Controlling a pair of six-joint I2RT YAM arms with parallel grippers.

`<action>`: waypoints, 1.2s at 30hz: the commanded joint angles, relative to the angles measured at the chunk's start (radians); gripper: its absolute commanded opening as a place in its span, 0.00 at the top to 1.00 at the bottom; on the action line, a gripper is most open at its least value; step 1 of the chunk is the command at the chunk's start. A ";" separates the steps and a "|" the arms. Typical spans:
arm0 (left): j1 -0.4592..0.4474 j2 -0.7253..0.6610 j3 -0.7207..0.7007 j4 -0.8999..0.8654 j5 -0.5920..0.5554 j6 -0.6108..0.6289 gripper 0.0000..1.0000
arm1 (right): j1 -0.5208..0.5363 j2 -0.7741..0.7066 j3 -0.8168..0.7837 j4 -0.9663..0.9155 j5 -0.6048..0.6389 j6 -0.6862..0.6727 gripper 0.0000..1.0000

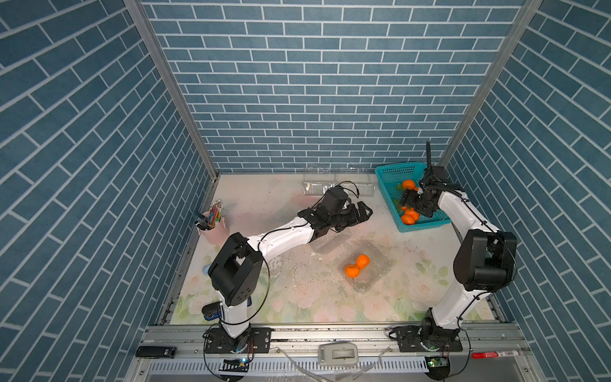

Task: Take oranges out of containers
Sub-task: Place the orange in the basket, then move the packing box to the center of the board.

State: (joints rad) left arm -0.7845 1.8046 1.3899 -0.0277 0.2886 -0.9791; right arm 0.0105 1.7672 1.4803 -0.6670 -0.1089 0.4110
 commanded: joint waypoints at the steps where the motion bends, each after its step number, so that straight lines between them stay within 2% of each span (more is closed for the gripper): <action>1: 0.030 -0.100 -0.025 -0.070 -0.023 0.059 0.01 | 0.035 -0.088 0.047 -0.004 -0.027 -0.044 0.14; 6: 0.103 -0.261 -0.184 -0.136 -0.081 0.081 0.01 | 0.213 -0.074 0.131 -0.035 -0.135 -0.128 0.14; 10: 0.195 -0.373 -0.350 -0.128 -0.076 0.039 0.01 | 0.336 0.017 0.192 -0.070 -0.183 -0.151 0.24; 14: 0.254 -0.428 -0.502 -0.045 -0.032 -0.035 0.01 | 0.436 0.117 0.228 -0.098 -0.167 -0.180 0.32; 20: 0.261 -0.377 -0.594 0.075 0.024 -0.113 0.01 | 0.522 0.228 0.242 -0.117 -0.120 -0.212 0.41; 24: 0.259 -0.336 -0.627 0.142 0.040 -0.162 0.01 | 0.555 0.287 0.253 -0.153 -0.085 -0.232 0.50; 36: 0.258 -0.316 -0.672 0.196 0.015 -0.194 0.01 | 0.651 0.311 0.187 -0.126 -0.021 -0.209 0.72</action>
State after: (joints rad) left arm -0.5282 1.4914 0.7425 0.1436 0.3141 -1.1606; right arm 0.6296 2.0632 1.6741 -0.7799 -0.1627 0.2081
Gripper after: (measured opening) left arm 0.994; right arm 0.284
